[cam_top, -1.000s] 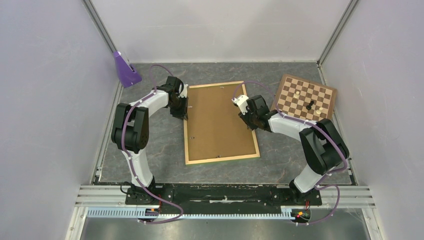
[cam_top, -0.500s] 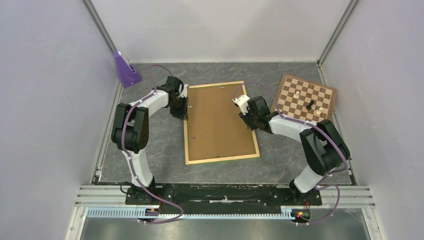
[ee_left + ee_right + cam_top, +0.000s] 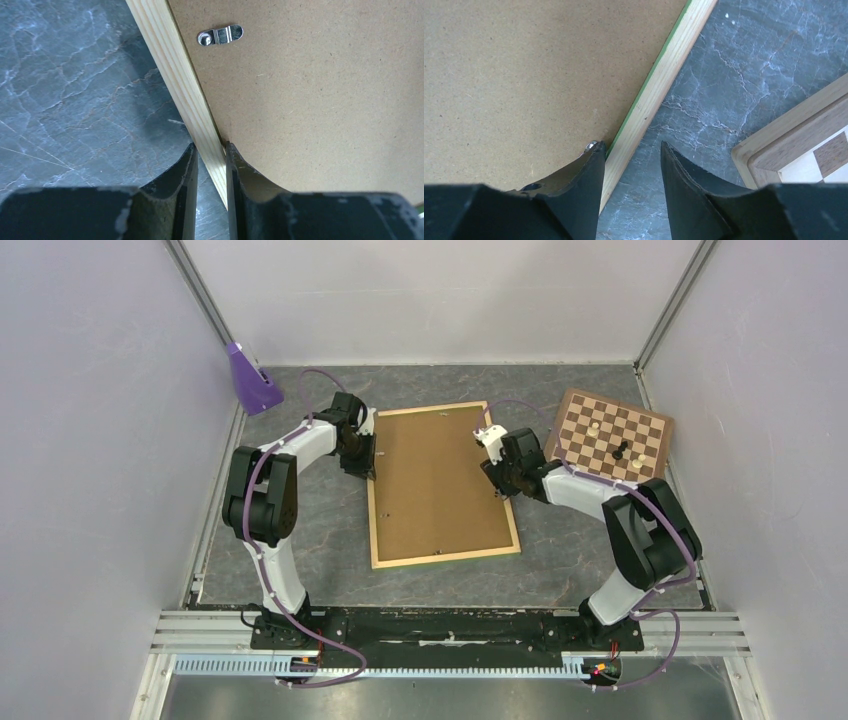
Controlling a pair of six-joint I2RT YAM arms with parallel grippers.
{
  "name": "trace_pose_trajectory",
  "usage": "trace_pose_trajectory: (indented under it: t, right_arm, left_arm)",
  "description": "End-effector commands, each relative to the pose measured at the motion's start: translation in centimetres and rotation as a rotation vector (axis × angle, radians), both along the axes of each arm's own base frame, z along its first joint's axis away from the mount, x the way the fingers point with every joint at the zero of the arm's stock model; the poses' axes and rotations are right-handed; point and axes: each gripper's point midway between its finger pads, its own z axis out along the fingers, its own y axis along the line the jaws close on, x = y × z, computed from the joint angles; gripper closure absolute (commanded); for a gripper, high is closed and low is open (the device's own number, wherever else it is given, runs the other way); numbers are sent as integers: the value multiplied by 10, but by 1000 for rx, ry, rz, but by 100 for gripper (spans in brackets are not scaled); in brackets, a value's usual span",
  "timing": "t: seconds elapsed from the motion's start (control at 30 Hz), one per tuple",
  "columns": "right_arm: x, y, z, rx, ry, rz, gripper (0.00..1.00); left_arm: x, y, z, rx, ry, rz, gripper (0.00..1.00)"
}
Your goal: Put the photo into the frame
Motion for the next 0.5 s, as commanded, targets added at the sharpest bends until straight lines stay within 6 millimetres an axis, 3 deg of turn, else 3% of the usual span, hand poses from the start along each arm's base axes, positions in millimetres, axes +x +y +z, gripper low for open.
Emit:
trace_pose_trajectory:
  t: [0.0,0.47]
  right_arm:
    - [-7,-29,2,-9,63,-99,53]
    - [-6,-9,16,215,69,-166,53]
  left_arm:
    - [11,3,29,11,-94,-62,98]
    - [11,3,29,8,-91,-62,98]
